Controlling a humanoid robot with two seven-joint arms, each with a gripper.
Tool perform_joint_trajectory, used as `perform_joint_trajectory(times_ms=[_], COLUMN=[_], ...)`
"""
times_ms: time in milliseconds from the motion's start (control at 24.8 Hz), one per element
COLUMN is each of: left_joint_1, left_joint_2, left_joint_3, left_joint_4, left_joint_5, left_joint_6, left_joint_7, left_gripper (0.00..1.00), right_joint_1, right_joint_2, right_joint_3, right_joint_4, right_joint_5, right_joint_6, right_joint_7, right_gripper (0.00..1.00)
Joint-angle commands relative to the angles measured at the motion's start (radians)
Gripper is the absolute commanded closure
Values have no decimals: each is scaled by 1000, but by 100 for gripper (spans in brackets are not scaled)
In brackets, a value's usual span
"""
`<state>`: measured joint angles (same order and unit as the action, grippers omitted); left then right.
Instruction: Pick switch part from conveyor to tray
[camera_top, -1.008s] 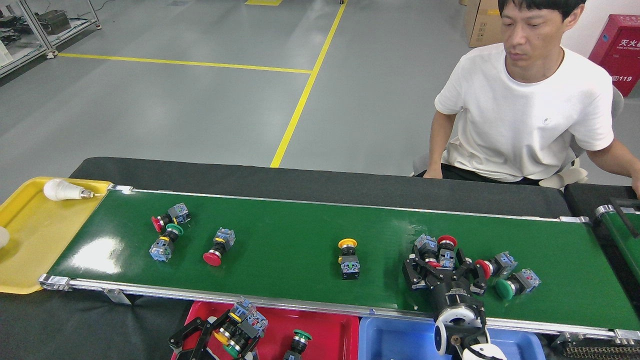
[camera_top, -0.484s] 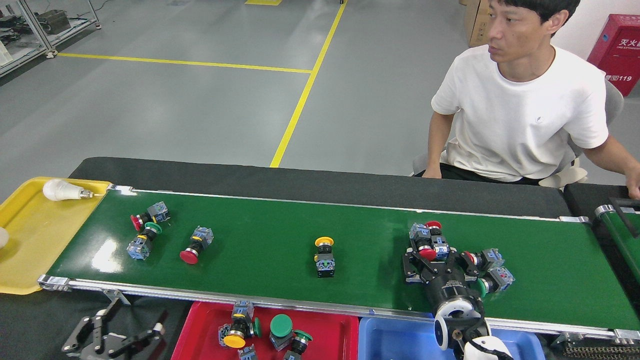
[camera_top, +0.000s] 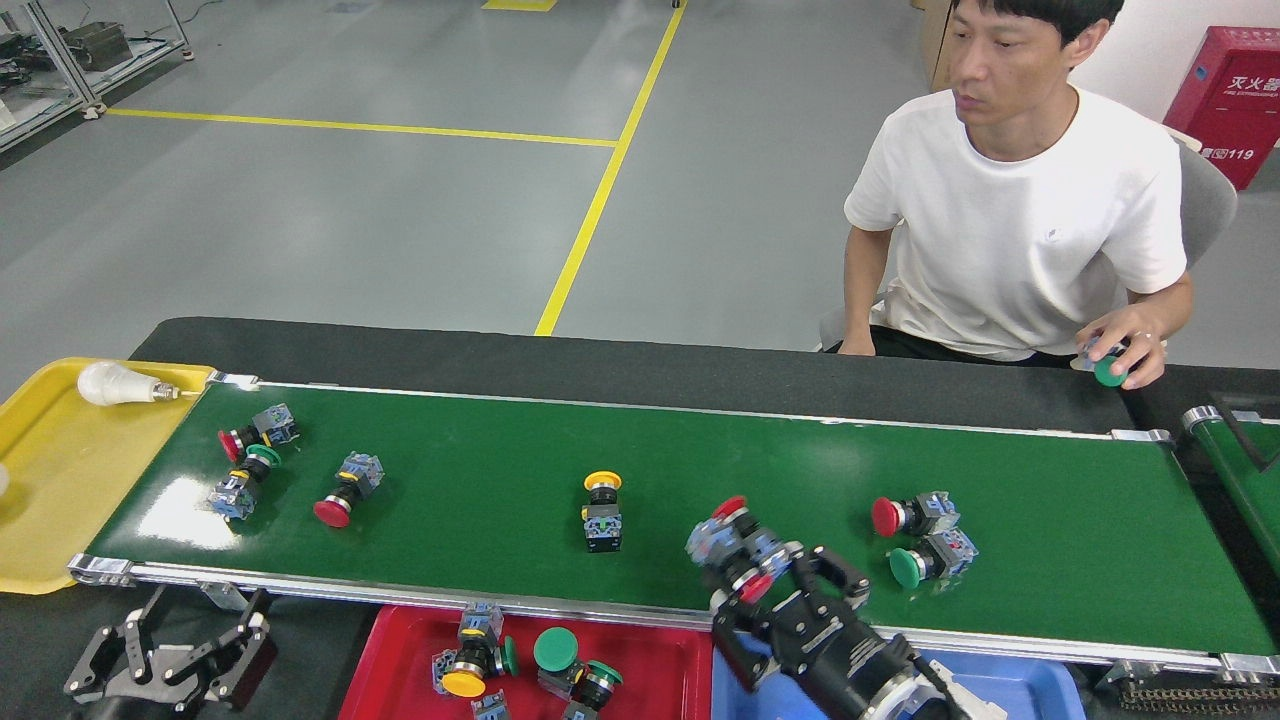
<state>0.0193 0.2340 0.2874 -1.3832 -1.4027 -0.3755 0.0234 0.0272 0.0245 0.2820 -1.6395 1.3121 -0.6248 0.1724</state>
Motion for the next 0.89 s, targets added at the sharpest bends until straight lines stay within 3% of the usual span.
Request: perform_joint_trajectory(times_ms=[0, 40, 81, 121, 161, 403, 524, 645, 806, 847], left_joint_1=[-62, -93, -122, -160, -187, -334, -401, -434, -507, -518], left_joint_2=[10, 10, 10, 10, 11, 33, 41, 74, 97, 105], left_joint_3=[-14, -22, -28, -37, -42, -76, -117, -171, -240, -244], left_joint_4=[55, 95, 133, 179, 214, 385, 471, 550, 693, 721], left_joint_5=[-22, -32, -42, -56, -65, -73, -75, -73, -73, -71], left_joint_6=[17, 17, 17, 17, 17, 17, 18, 17, 15, 14], left_joint_7=[3, 4, 7, 13, 16, 30, 38, 59, 127, 127], left_gripper=[0, 0, 0, 0, 0, 0, 1, 16, 60, 76], right_joint_1=[-7, -9, -9, -9, -7, -12, -20, -30, -58, -56], right_joint_2=[8, 12, 18, 29, 34, 37, 55, 87, 72, 60], right_joint_3=[25, 46, 68, 88, 94, 103, 55, -84, -219, -250], right_joint_4=[-16, -16, -11, -8, -8, -8, -16, -17, -28, -28], right_joint_5=[-4, -4, -4, -2, -4, -5, -10, -10, -10, -10], right_joint_6=[-142, -150, -147, -141, -141, -138, -104, 66, 375, 419], right_joint_7=[10, 25, 42, 65, 79, 84, 84, 82, 67, 49], right_gripper=[53, 51, 43, 10, 2, 2, 2, 2, 2, 2])
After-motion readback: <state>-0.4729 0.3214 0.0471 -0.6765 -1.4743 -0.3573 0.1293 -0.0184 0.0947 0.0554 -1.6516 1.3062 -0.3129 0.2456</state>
